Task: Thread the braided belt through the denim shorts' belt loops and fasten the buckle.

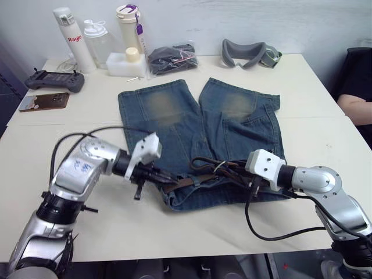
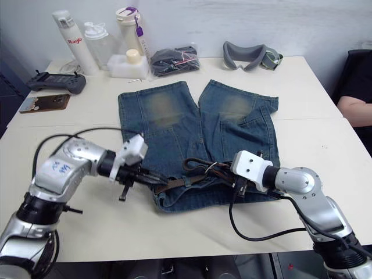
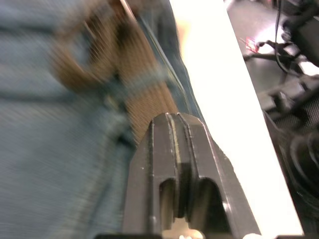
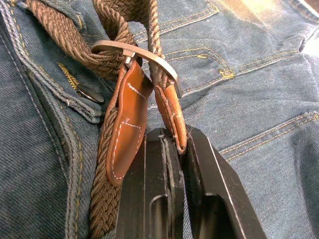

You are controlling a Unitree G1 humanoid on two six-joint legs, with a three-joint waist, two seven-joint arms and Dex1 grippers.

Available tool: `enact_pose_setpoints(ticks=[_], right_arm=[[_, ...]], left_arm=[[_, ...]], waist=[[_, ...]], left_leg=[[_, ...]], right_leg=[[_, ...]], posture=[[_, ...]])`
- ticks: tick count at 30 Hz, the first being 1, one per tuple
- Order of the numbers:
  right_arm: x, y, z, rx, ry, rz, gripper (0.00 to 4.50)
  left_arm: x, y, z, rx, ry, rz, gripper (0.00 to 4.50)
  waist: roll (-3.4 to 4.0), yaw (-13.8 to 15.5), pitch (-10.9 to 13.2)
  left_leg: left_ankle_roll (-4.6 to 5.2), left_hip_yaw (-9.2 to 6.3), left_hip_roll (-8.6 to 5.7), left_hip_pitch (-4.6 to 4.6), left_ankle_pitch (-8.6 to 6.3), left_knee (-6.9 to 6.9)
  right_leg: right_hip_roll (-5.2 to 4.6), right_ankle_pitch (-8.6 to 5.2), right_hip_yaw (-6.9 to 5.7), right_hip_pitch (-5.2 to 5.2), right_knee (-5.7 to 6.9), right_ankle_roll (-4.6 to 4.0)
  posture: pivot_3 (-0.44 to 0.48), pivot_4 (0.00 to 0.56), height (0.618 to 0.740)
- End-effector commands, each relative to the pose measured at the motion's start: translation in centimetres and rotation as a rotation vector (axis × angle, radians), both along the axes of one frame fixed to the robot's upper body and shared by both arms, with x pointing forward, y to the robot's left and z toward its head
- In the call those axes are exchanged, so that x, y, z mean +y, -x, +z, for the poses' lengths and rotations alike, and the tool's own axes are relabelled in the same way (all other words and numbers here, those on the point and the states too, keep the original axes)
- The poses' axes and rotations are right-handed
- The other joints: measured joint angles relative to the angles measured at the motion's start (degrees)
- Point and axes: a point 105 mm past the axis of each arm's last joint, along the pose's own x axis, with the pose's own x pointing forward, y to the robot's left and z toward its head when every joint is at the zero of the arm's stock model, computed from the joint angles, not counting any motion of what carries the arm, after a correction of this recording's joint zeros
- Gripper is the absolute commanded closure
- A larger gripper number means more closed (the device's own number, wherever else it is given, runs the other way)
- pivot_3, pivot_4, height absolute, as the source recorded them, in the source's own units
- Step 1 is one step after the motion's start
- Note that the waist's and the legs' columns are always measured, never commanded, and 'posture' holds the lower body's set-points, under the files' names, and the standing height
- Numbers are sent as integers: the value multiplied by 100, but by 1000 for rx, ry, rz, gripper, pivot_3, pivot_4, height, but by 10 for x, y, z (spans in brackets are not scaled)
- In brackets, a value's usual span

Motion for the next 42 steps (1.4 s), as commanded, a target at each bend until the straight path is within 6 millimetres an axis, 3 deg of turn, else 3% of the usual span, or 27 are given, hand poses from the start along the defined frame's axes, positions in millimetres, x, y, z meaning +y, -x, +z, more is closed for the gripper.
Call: enact_pose_setpoints(ticks=[1,4,8,14,20,22,28,34,42], right_arm=[[1,4,10,-52,10,15,4500],[-1,7,6,-58,35,17,4500],[-7,12,0,-120,115,36,4500],[-35,11,-6,-319,264,38,4500],[-84,4,-2,-483,416,26,4500],[-103,4,-6,-498,467,16,4500],[-150,9,-23,-452,543,-29,4500],[-157,8,-28,-431,549,-19,4500],[-141,10,-27,-399,469,22,4500]], left_arm=[[3,8,-11,-59,-93,-48,4473],[16,-3,-34,-96,-197,8,4473],[24,-5,-50,-71,-227,44,4473],[24,12,-64,44,-193,11,4473],[42,41,-88,107,-266,-118,4473],[46,41,-91,94,-289,-119,4473],[51,36,-90,87,-280,-73,4473],[55,36,-92,61,-315,-72,4473],[47,31,-80,22,-242,-45,4473]], waist=[[0,-1,0],[-1,3,-2],[5,2,-26],[-3,-9,-49],[9,-85,-77],[17,-106,-82],[50,-169,-101],[59,-177,-106],[70,-165,-113]], left_leg=[[0,-1,0,0,0,0],[0,-1,-2,4,0,-2],[0,-1,-1,7,0,-6],[-19,-7,1,164,-44,-38],[-39,-6,4,245,-71,-77],[-50,-7,4,318,-77,-113],[-52,-7,4,363,-82,-134],[-43,-16,4,400,-93,-132],[-37,-19,5,401,-100,-149]], right_leg=[[-1,0,0,0,-1,0],[-2,0,0,4,-3,-1],[-1,-2,0,5,-5,-3],[-1,-40,-7,161,-34,-25],[3,-70,-4,222,-40,-39],[5,-87,-5,283,-62,-49],[6,-102,-2,319,-62,-55],[5,-103,-2,367,-75,-53],[4,-101,-4,377,-103,-50]], posture=[[0,150,728],[0,150,728],[0,150,728],[0,150,728],[0,150,728],[0,150,728],[0,150,728],[0,150,728],[0,150,728]])
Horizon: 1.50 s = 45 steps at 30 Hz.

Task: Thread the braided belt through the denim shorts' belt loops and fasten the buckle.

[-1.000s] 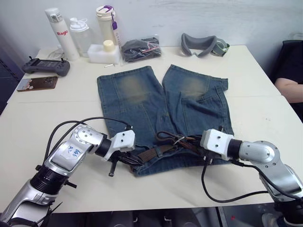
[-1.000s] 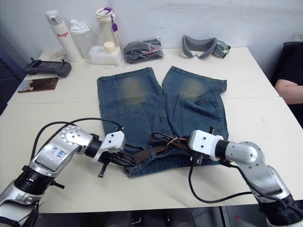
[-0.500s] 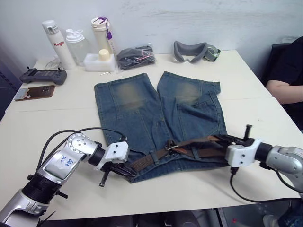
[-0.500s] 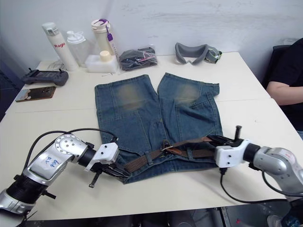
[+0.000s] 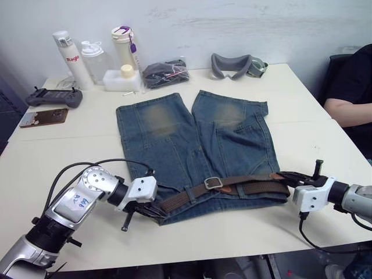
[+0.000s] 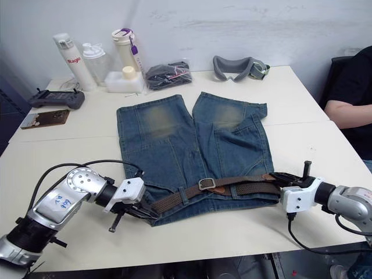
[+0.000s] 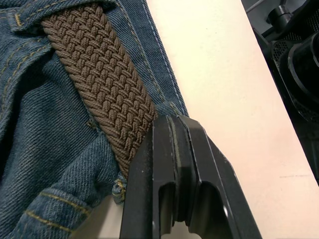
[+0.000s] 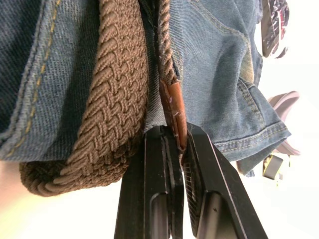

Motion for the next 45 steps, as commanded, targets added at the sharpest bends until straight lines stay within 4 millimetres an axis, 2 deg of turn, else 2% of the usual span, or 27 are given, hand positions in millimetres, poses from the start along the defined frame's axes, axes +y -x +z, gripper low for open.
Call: enact_pose_setpoints(ticks=[1,3,5,7,8,10,11,12,14,16,17,19,22,25,27,31,42,44,45], right_arm=[[-10,0,11,26,-44,-51,4500],[-8,0,18,18,-71,-47,3602],[-8,0,25,11,-80,-48,2772],[-7,1,27,24,-79,-42,1844],[-6,2,30,27,-83,-37,1353],[-11,2,39,28,-91,-52,275],[-16,2,45,27,-101,-73,0],[-22,2,50,27,-116,-97,0],[-31,-3,62,78,-289,-195,0],[-31,-5,66,209,-493,-263,0],[-29,-4,64,295,-569,-287,0],[-26,-5,65,424,-725,-327,0],[-22,-8,70,546,-874,-350,0],[-18,-10,79,583,-980,-329,0],[-19,-12,79,557,-990,-339,0],[-19,-14,63,523,-967,-357,0],[-9,-18,45,525,-1015,-397,0],[-8,-18,43,530,-1025,-399,0],[-8,-18,43,527,-1031,-400,0]], left_arm=[[18,3,-22,88,-79,95,4473],[15,-7,-13,69,-22,154,4500],[16,-15,2,83,27,220,3800],[20,3,16,159,27,146,3136],[19,9,27,191,50,124,2717],[20,10,57,216,141,148,1771],[23,8,72,212,182,170,1316],[27,6,83,206,212,195,854],[38,3,103,202,284,253,56],[49,-6,121,170,406,336,56],[59,-18,127,124,469,422,56],[78,-36,128,22,530,554,56],[102,-49,114,-46,533,720,56],[123,-50,78,-159,383,848,56],[130,-47,63,-216,351,906,56],[134,-39,42,-305,343,978,56],[122,-30,31,-300,378,1021,56],[119,-30,32,-296,380,1018,56],[118,-30,32,-296,380,1017,56]], waist=[[-2,3,1],[-2,-1,2],[-4,1,8],[-20,-6,23],[-39,-14,34],[-66,-14,55],[-68,-5,61],[-69,1,64],[-79,4,70],[-79,12,70],[-79,15,70],[-81,11,71],[-80,-7,71],[-76,-20,73],[-77,7,74],[-79,79,72],[-74,120,75],[-52,40,86],[-44,-5,89]], left_leg=[[0,0,0,0,0,-3],[0,-1,0,-2,0,-10],[0,0,-1,-4,1,-15],[-3,-1,0,-8,3,-17],[-9,-1,1,-7,6,-22],[-23,-2,2,-12,19,-45],[-26,-2,1,-20,23,-49],[-28,-2,0,-34,26,-48],[-31,-2,-2,-55,31,-49],[-43,-3,-1,-61,38,-52],[-44,-3,-1,-61,37,-53],[-43,-6,0,-64,34,-62],[-44,-7,2,-83,32,-71],[-42,-5,3,-115,24,-73],[-39,-5,3,-124,14,-77],[-32,-5,3,-141,-11,-72],[-36,-3,1,-137,-22,-68],[-28,-52,-13,-147,-23,-73],[-8,-171,-50,-171,-3,-87]], right_leg=[[0,0,0,-1,-1,0],[0,0,-2,-2,-4,0],[0,0,-1,-6,-6,1],[0,0,-1,-13,-4,0],[1,0,-1,-15,-4,-1],[2,0,-2,-30,-5,-11],[1,0,-3,-42,-3,-12],[0,1,-3,-56,-2,-11],[-1,1,-5,-78,-2,-10],[-1,2,-8,-83,-2,-9],[-1,1,-8,-83,-2,-7],[0,-4,-10,-85,-8,-3],[3,-4,-12,-101,-20,-3],[2,-5,-12,-128,-40,0],[2,-7,-14,-130,-58,4],[-2,-14,-18,-134,-76,17],[-4,-13,-16,-132,-69,23],[-16,-13,-71,-81,-86,22],[-58,-14,-195,-6,-136,21]], posture=[[0,150,728],[0,150,728],[0,150,728],[0,150,728],[0,150,728],[0,150,728],[0,150,728],[0,150,728],[0,150,728],[0,150,728],[0,150,728],[0,150,728],[0,150,728],[0,150,728],[0,150,728],[0,150,728],[0,150,728],[0,150,730],[0,150,732]])
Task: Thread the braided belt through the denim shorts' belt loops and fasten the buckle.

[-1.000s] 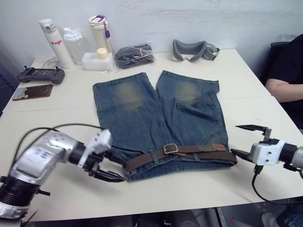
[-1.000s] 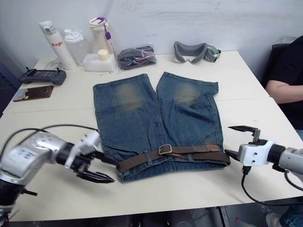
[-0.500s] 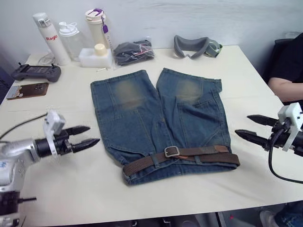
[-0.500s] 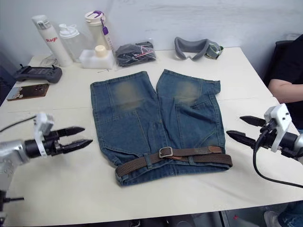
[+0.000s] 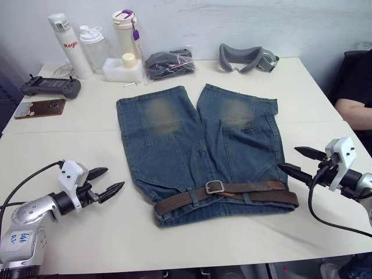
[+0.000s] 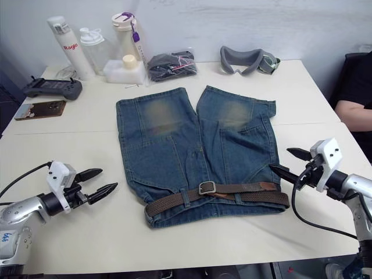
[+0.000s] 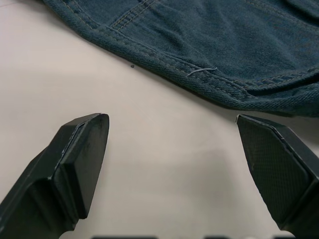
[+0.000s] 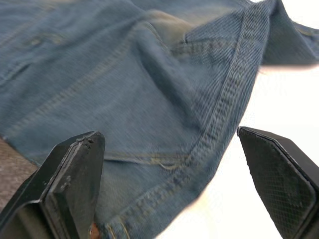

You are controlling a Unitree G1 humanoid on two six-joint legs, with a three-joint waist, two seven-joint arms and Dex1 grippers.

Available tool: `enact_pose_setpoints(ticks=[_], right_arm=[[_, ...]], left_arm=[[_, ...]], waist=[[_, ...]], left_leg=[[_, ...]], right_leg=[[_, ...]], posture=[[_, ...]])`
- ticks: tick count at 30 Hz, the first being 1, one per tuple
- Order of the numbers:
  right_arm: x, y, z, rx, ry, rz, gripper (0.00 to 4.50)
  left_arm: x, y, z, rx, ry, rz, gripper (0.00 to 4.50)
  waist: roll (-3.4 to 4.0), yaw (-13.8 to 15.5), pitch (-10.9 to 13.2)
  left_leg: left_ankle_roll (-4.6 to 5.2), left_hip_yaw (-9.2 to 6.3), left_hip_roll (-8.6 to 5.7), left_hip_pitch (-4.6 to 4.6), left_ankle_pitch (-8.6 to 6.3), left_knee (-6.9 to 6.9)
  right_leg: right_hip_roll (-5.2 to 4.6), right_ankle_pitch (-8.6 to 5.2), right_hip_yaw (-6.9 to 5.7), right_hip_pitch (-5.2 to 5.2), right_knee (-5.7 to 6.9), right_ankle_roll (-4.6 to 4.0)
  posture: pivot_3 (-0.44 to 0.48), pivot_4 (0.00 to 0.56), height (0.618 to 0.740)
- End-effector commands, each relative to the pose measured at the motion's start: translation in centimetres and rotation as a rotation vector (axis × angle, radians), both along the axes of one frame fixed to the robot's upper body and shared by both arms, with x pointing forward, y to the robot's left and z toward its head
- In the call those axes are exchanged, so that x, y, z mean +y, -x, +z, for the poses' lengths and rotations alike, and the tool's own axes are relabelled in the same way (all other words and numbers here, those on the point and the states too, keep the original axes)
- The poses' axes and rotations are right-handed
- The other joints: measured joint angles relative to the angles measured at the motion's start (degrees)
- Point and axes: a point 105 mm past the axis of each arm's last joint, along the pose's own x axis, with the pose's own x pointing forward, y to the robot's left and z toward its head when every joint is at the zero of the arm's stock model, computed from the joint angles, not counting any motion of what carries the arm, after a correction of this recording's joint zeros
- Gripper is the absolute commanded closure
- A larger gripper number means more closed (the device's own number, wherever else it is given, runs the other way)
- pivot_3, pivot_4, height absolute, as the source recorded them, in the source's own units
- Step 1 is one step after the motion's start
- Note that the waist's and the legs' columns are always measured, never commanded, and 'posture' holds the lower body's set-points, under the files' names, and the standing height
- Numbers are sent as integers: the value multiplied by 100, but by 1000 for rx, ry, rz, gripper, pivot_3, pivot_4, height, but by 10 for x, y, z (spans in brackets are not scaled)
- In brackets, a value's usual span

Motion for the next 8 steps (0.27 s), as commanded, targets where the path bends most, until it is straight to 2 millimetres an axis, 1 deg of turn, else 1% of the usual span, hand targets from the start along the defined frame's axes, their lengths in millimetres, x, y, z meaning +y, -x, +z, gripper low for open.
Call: enact_pose_setpoints(ticks=[1,2,4,6,8], right_arm=[[1,0,11,-36,-19,-5,0],[-1,0,9,-23,-19,-15,0],[-4,-1,8,-15,-12,-34,0],[-8,-2,9,-20,-14,-56,0],[-9,-2,9,-22,-14,-63,0]], left_arm=[[-4,1,9,-32,9,-5,56],[-4,1,9,-33,11,-5,56],[-4,1,10,-35,13,-4,56],[-5,1,10,-39,15,-6,56],[-6,1,11,-38,26,-11,56]], waist=[[22,-61,-3],[22,-28,-2],[29,96,1],[29,168,1],[29,178,1]], left_leg=[[8,-89,-35,-3,19,-15],[5,-159,-56,9,49,-20],[4,-147,-52,-45,51,3],[3,-145,-53,-59,54,16],[3,-141,-54,-58,55,17]], right_leg=[[-35,-3,-102,45,-29,-4],[-62,-4,-170,48,-46,-3],[-66,-5,-158,-13,-6,-5],[-66,-5,-154,-33,16,-5],[-68,-5,-146,-36,22,-5]], posture=[[0,150,732],[0,150,732],[0,150,732],[0,150,732],[0,150,732]])
